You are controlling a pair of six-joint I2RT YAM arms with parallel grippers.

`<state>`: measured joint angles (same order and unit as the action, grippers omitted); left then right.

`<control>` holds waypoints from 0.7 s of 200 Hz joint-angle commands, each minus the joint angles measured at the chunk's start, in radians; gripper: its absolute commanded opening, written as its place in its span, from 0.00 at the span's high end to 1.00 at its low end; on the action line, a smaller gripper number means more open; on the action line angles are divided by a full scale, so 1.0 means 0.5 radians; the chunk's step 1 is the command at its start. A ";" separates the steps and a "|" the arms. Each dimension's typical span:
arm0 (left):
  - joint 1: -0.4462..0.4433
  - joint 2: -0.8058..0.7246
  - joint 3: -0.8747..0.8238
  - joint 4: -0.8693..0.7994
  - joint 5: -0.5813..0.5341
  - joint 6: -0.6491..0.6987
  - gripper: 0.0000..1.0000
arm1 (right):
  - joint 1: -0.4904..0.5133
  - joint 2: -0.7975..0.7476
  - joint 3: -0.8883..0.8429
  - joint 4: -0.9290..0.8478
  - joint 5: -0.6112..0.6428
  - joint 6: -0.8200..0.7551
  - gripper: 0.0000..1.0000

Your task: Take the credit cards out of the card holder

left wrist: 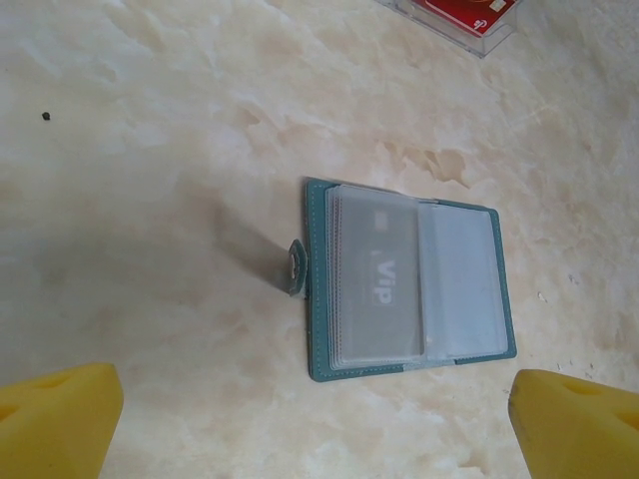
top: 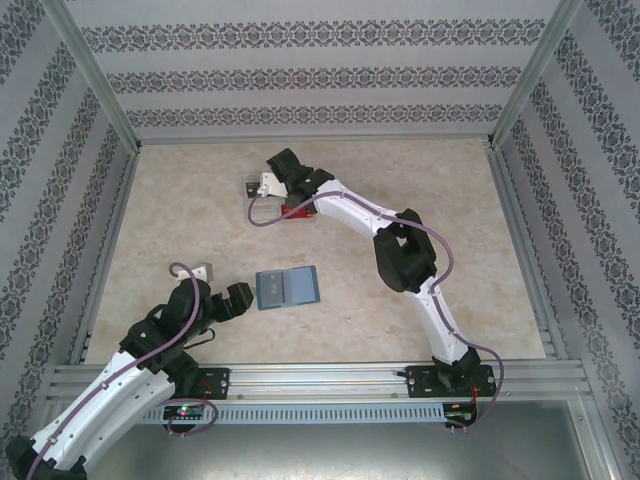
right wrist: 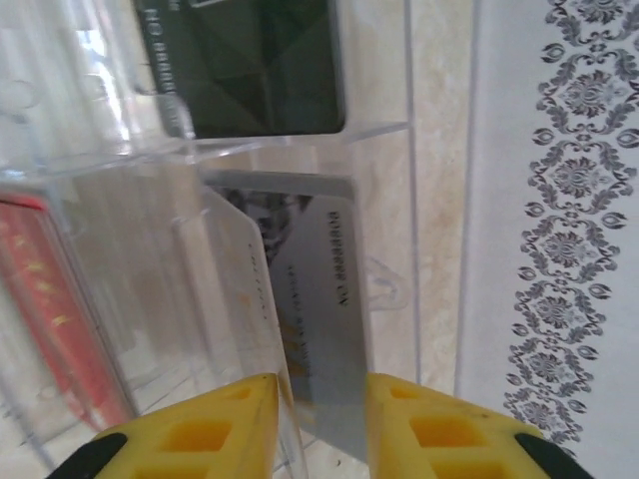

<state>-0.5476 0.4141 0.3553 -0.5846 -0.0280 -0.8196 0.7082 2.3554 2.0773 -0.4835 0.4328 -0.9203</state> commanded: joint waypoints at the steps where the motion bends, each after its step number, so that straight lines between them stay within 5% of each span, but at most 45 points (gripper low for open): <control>1: 0.014 -0.016 -0.012 -0.046 -0.015 -0.008 0.00 | -0.031 0.042 0.079 0.143 0.166 0.050 0.70; 97: 0.014 -0.017 0.004 -0.032 0.048 0.014 0.00 | -0.021 -0.164 -0.088 0.186 0.173 0.250 0.69; 140: 0.015 -0.004 -0.006 0.049 0.087 0.035 0.04 | -0.010 -0.513 -0.334 0.070 0.163 0.940 0.76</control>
<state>-0.5476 0.4141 0.3553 -0.5842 -0.0032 -0.8162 0.6964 2.2559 1.9636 -0.4156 0.4980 -0.7101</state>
